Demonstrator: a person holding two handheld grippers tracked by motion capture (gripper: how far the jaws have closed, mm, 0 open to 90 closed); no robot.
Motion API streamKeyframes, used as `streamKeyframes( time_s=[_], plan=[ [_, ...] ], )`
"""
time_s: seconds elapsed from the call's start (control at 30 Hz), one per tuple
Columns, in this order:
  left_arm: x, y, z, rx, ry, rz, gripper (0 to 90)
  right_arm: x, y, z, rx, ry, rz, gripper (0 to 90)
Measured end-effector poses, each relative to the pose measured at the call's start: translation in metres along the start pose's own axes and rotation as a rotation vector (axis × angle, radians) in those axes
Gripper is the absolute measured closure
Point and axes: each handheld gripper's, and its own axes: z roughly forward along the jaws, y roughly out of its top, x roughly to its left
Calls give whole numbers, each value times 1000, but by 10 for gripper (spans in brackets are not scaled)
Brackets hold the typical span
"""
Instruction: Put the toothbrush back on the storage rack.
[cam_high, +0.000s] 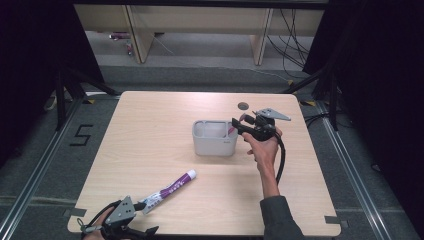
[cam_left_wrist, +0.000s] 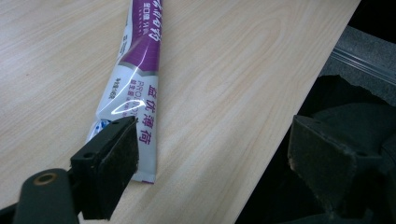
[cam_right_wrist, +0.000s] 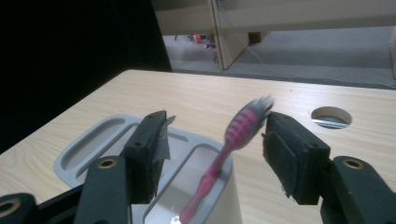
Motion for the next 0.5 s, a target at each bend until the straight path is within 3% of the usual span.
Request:
streamKeyframes(
  time_s=[0.07,0.13,0.17,0.2,0.27,0.37,0.4,0.5],
  plan=[
    [0,0,0,1,1,-6,157,-1,1,-6,15,0,-13,406],
    [0,0,0,-2,2,0,157,0,1,-13,20,-8,10,406],
    [0,0,0,-1,2,-1,157,-3,1,-15,11,6,-8,406],
    [1,0,0,4,-5,-2,157,-1,0,-20,22,-9,21,402],
    [1,0,0,10,5,10,157,-4,0,-24,14,-3,-20,400],
    [0,0,1,-8,-5,-7,157,-4,-1,-33,14,2,-10,399],
    [0,0,1,-5,0,-6,157,-5,-1,-37,8,-10,-51,398],
    [1,0,0,5,-5,5,157,-3,-2,-44,7,3,-35,399]
  ],
)
